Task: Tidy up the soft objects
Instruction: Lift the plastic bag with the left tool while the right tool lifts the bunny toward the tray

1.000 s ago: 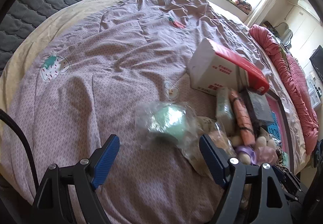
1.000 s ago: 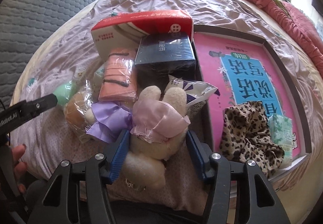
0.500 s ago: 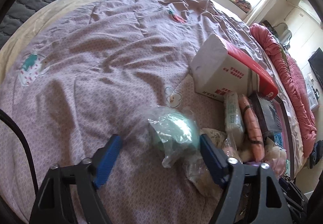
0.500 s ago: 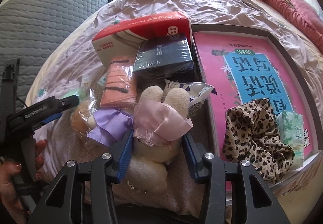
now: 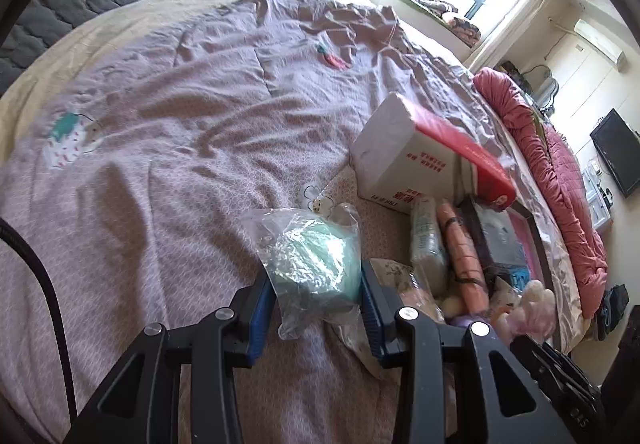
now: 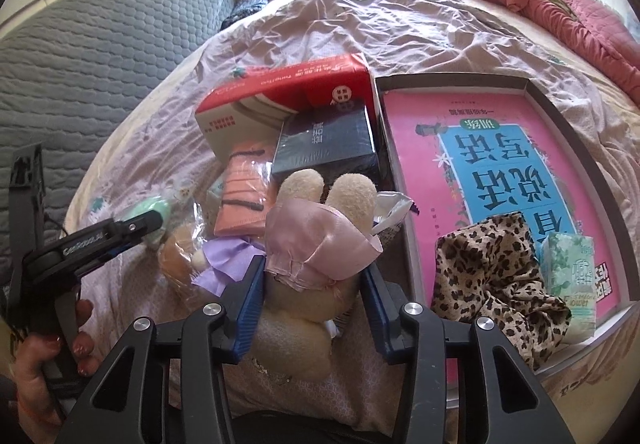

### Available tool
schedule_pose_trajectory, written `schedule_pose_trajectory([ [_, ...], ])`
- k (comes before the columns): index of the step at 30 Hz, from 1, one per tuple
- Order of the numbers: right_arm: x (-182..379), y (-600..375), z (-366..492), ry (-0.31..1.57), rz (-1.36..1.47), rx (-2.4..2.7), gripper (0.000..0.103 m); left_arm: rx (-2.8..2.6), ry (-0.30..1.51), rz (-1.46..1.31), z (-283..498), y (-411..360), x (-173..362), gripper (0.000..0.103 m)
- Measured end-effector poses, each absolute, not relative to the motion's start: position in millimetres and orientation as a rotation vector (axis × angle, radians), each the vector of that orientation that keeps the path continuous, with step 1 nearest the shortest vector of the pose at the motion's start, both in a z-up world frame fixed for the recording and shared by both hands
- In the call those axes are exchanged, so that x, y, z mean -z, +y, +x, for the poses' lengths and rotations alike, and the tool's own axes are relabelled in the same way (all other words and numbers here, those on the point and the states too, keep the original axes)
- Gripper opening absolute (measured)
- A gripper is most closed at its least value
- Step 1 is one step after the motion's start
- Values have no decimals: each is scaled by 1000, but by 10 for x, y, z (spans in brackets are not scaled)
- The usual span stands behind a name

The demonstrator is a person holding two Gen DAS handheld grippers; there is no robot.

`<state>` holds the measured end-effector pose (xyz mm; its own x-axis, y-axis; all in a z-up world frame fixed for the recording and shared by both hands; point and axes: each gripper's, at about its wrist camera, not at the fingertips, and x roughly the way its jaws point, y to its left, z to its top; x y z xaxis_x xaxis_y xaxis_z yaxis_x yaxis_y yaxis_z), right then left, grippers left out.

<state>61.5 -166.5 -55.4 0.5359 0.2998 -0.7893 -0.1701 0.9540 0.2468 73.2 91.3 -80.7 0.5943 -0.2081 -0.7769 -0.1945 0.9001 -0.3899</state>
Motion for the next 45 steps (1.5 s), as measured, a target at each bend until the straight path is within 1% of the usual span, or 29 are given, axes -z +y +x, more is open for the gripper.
schedule_pose_trajectory([
  [8, 510, -1694, 581, 955, 168, -292, 48, 33, 949, -399, 602, 720, 588, 40],
  [30, 144, -2077, 397, 845, 254, -272, 48, 118, 914, -290, 304, 153, 48, 40],
  [45, -22, -2402, 323, 801, 315, -234, 48, 182, 901, -203, 187, -328, -160, 40],
])
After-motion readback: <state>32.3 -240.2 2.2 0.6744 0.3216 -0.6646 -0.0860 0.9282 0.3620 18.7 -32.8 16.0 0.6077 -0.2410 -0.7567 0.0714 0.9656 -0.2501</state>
